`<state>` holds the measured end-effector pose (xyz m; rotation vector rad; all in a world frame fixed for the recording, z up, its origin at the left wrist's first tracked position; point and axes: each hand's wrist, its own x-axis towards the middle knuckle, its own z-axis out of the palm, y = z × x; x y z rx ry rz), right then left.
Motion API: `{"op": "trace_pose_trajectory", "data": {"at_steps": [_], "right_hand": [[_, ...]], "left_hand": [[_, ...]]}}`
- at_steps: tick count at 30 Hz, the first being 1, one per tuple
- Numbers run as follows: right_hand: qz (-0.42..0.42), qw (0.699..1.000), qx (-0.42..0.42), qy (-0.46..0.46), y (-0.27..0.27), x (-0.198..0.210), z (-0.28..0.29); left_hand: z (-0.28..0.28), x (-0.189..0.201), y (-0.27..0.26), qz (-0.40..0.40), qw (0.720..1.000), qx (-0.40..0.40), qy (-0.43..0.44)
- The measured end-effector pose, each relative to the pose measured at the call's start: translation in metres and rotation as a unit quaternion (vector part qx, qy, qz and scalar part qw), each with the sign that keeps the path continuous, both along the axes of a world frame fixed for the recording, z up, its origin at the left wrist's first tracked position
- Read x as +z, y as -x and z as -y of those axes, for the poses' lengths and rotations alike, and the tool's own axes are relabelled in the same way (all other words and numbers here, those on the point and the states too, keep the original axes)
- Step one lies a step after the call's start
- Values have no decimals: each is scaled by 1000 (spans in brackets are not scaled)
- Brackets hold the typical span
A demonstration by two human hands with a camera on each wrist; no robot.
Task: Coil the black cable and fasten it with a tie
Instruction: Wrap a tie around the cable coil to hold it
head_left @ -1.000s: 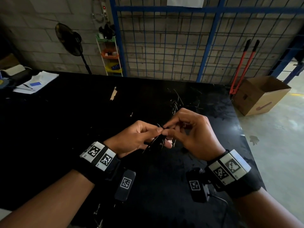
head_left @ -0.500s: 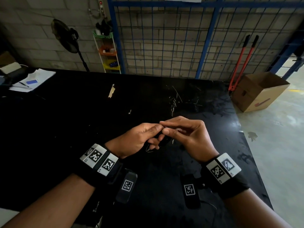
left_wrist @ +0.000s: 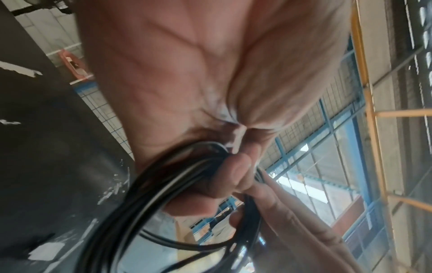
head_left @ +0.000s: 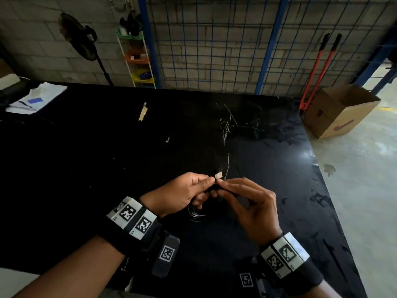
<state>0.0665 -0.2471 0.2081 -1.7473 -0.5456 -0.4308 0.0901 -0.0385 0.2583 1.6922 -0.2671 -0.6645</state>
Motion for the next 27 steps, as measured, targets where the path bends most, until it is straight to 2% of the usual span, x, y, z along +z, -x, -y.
{"op": "trace_pose_trajectory", "data": {"at_steps": [4, 9, 16, 21, 27], "right_hand": [[-100, 992, -53, -48, 12, -33, -2], [-147, 982, -88, -73, 17, -58, -4], [-164, 978, -100, -81, 3, -71, -5], [-171, 976, -108, -85, -11, -73, -4], [-237, 964, -45, -111, -9, -65, -5]], "left_hand": [[-1, -33, 4, -23, 995, 94, 10], [6, -59, 13, -42, 983, 167, 62], [8, -79, 0, -121, 963, 217, 105], [14, -83, -13, -129, 952, 245, 132], [10, -87, -10, -122, 945, 278, 126]]}}
